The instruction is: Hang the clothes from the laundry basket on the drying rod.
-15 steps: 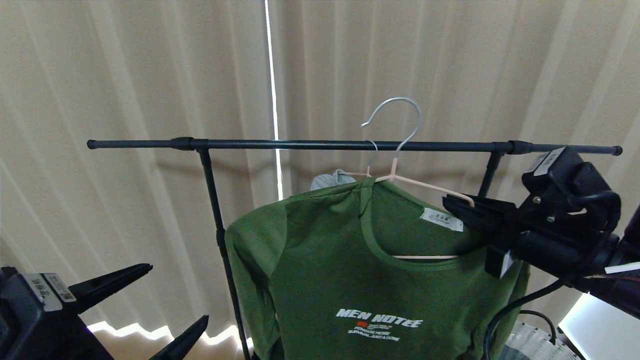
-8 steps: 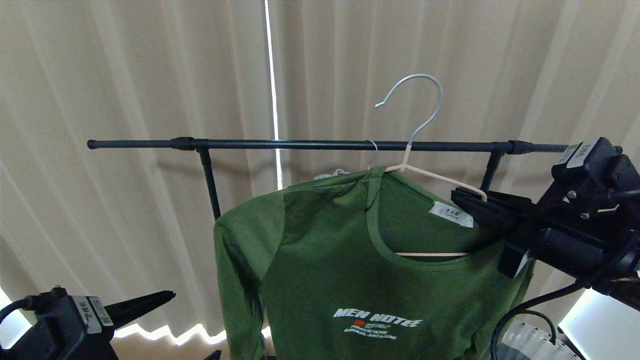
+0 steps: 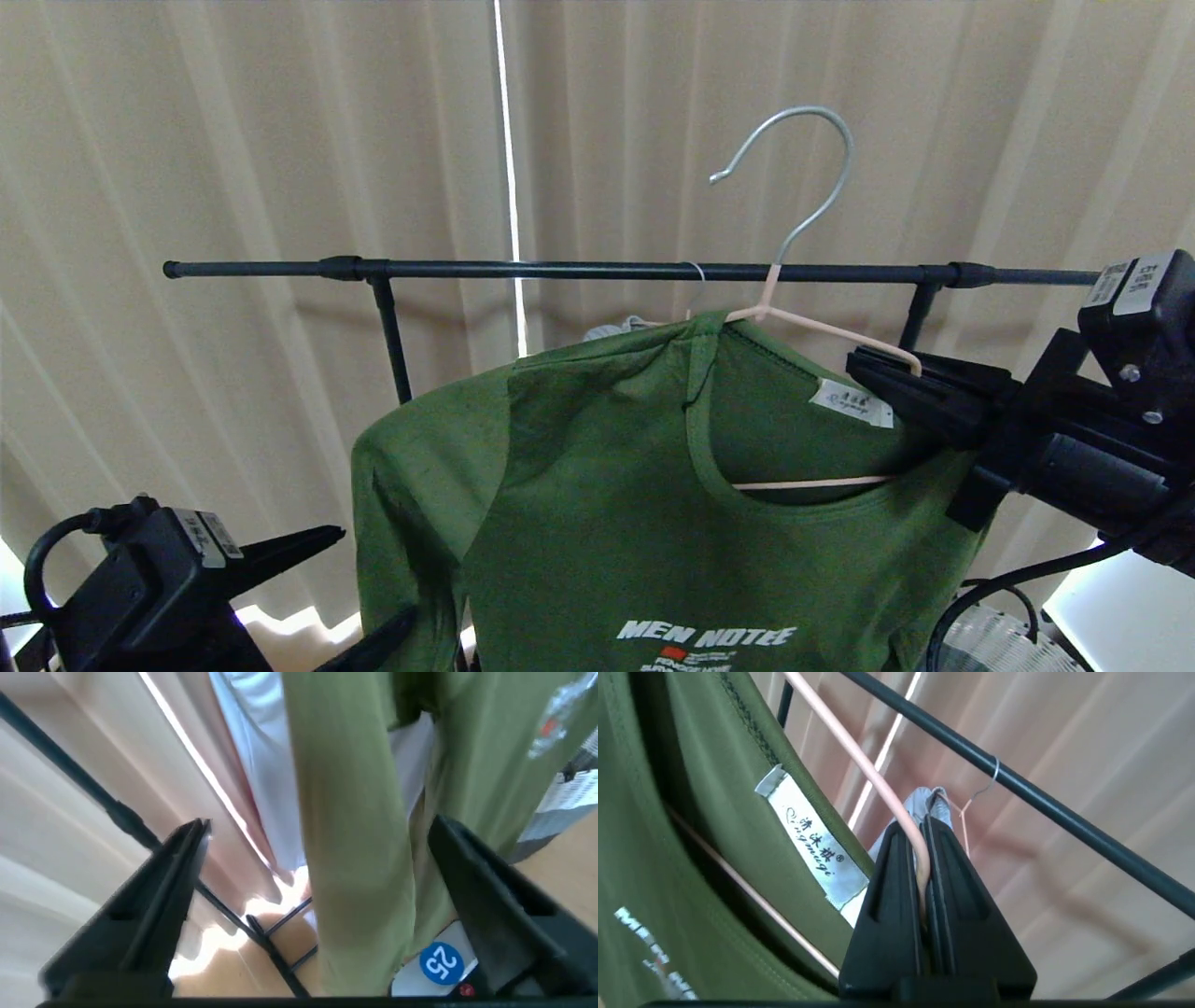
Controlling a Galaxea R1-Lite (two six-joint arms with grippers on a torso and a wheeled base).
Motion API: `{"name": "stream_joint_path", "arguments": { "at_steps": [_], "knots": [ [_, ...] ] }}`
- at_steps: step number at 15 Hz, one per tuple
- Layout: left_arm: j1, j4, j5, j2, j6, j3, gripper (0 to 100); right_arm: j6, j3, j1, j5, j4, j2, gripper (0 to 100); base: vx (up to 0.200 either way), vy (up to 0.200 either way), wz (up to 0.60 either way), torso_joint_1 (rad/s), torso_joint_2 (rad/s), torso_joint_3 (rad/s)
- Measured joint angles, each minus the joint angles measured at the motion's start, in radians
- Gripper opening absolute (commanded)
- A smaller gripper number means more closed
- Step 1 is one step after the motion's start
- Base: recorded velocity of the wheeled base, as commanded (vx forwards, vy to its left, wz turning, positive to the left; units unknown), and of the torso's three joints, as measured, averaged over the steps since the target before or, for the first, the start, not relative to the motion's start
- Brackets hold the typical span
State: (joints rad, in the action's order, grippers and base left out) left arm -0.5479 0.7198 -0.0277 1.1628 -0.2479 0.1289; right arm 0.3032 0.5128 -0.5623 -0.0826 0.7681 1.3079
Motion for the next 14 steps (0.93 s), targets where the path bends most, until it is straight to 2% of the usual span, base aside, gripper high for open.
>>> {"name": "stream_joint_path", "arguments": {
  "at_steps": [4, 8, 10, 11, 14],
  "knots": [
    [0.027, -0.001, 0.003, 0.025, -0.001, 0.013, 0, 0.001, -0.005, 0.000, 0.006, 0.000, -0.006, 0, 0.000, 0.000, 0.00, 0.000, 0.00, 0.000],
    [0.192, -0.001, 0.004, 0.039, -0.009, -0.003, 0, 0.002, -0.005, 0.049, 0.013, -0.003, -0.006, 0, 0.000, 0.000, 0.00, 0.000, 0.00, 0.000],
    [0.243, 0.000, 0.001, 0.027, 0.000, -0.027, 0, 0.002, -0.006, 0.068, 0.013, -0.006, -0.005, 0, 0.000, 0.000, 0.00, 0.000, 0.00, 0.000],
    [0.253, 0.000, 0.001, 0.015, 0.005, -0.035, 100, 0.003, -0.006, 0.072, 0.013, -0.008, -0.004, 0, 0.000, 0.000, 0.00, 0.000, 0.00, 0.000],
    [0.259, -0.004, -0.031, -0.040, 0.012, -0.046, 100, 0.003, -0.006, 0.075, 0.014, -0.010, -0.001, 0, 0.000, 0.000, 0.00, 0.000, 0.00, 0.000]
  ]
}}
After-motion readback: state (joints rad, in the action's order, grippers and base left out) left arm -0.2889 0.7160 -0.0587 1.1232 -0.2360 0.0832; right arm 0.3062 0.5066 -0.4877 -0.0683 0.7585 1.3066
